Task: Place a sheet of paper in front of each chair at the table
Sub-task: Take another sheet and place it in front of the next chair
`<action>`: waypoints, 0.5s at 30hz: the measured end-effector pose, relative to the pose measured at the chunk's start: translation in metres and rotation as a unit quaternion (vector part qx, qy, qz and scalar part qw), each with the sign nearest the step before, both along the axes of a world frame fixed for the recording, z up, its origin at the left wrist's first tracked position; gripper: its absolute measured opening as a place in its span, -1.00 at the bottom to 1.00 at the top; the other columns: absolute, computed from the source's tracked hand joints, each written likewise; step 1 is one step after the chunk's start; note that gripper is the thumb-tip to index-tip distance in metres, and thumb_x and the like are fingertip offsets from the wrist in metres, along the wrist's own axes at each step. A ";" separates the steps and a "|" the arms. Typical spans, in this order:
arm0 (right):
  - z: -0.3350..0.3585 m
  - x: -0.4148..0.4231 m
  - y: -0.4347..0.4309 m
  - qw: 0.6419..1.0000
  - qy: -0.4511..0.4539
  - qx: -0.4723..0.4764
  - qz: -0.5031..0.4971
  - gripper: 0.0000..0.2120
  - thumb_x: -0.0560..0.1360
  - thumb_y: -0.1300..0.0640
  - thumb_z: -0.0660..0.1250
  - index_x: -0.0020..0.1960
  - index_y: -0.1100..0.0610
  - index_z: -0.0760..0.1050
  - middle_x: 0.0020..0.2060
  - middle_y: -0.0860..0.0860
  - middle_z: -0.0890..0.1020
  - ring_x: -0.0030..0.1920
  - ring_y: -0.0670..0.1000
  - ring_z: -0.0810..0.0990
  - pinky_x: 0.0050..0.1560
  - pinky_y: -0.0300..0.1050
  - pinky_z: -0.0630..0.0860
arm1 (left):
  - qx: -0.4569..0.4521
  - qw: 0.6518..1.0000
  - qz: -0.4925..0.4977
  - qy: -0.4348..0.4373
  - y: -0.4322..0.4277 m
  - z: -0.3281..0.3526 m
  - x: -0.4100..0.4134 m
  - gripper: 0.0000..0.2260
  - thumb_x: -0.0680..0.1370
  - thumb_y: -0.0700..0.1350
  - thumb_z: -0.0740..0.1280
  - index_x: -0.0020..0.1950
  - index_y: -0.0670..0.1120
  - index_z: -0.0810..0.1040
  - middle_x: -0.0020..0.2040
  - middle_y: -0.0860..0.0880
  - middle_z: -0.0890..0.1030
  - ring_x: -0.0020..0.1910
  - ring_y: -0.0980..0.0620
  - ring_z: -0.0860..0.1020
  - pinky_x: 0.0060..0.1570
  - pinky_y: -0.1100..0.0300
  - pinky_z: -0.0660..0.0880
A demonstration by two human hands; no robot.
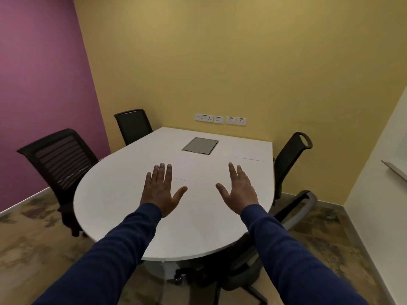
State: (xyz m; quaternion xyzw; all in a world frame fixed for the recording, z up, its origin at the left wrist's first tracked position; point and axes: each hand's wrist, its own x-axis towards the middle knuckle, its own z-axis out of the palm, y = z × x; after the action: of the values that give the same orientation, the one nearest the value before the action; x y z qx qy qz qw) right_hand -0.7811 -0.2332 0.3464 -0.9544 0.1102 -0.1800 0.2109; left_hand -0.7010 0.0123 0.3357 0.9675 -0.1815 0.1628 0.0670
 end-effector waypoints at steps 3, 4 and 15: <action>-0.005 0.030 0.030 1.000 -0.003 0.002 0.009 -0.23 0.59 -0.27 0.16 0.63 -0.08 -0.16 0.63 0.06 0.00 0.60 0.13 0.03 0.52 0.13 0.20 | -0.008 1.000 -0.001 0.008 0.020 -0.012 0.025 -0.21 0.57 0.38 -0.12 0.62 -0.08 -0.25 0.64 -0.13 -0.17 0.61 -0.09 -0.18 0.56 -0.04 -0.18; -0.007 0.041 0.039 1.000 -0.003 0.003 0.011 -0.23 0.59 -0.27 0.16 0.63 -0.08 -0.15 0.62 0.07 0.00 0.60 0.13 0.04 0.51 0.13 0.21 | -0.009 1.000 -0.002 0.010 0.024 -0.016 0.035 -0.21 0.57 0.38 -0.12 0.62 -0.07 -0.25 0.64 -0.12 -0.17 0.61 -0.09 -0.19 0.56 -0.03 -0.18; -0.046 0.208 0.090 0.999 0.012 0.036 0.004 -0.23 0.58 -0.27 0.16 0.63 -0.08 -0.14 0.62 0.07 0.02 0.60 0.12 0.04 0.49 0.14 0.24 | 0.005 0.999 -0.035 0.030 0.047 -0.040 0.197 -0.21 0.58 0.38 -0.11 0.62 -0.07 -0.25 0.64 -0.12 -0.18 0.61 -0.08 -0.20 0.56 -0.04 -0.18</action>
State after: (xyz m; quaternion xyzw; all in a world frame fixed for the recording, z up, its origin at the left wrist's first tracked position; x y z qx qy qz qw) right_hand -0.5729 -0.1427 0.3001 -0.9487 0.1156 -0.1635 0.2448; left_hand -0.5043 0.0594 0.2962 0.9652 -0.2144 0.1303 0.0735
